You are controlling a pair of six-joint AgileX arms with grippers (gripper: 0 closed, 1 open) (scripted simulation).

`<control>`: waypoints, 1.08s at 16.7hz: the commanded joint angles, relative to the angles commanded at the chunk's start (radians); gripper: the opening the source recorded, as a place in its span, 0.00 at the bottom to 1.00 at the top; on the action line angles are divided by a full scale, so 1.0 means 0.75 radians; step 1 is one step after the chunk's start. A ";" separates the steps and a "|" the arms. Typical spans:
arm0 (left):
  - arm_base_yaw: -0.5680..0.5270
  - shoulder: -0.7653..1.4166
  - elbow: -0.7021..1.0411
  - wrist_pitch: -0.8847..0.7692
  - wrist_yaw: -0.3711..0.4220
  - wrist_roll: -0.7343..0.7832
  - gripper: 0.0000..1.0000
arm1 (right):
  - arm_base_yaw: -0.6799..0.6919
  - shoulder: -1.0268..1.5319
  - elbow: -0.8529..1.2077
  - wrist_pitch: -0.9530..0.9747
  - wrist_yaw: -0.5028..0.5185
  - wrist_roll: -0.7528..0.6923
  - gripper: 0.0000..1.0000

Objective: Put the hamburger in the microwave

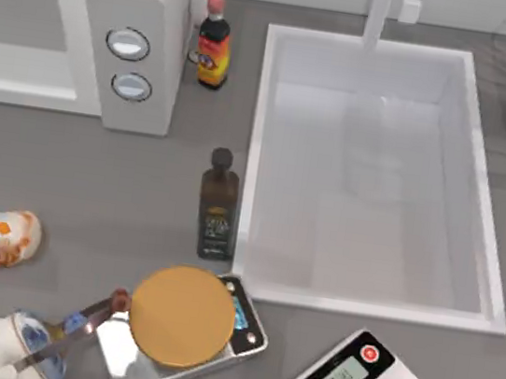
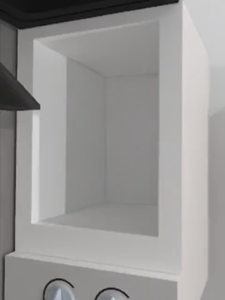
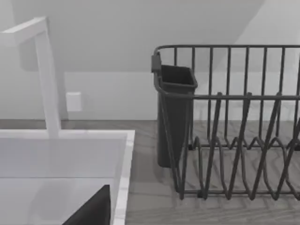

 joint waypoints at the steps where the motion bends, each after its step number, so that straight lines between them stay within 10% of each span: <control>1: 0.000 0.000 0.000 0.000 0.000 0.000 1.00 | 0.000 0.000 0.000 0.000 0.000 0.000 1.00; 8: -0.022 0.298 0.261 -0.234 0.001 0.267 1.00 | 0.000 0.000 0.000 0.000 0.000 0.000 1.00; 18: -0.077 1.649 1.064 -0.871 -0.001 1.116 1.00 | 0.000 0.000 0.000 0.000 0.000 0.000 1.00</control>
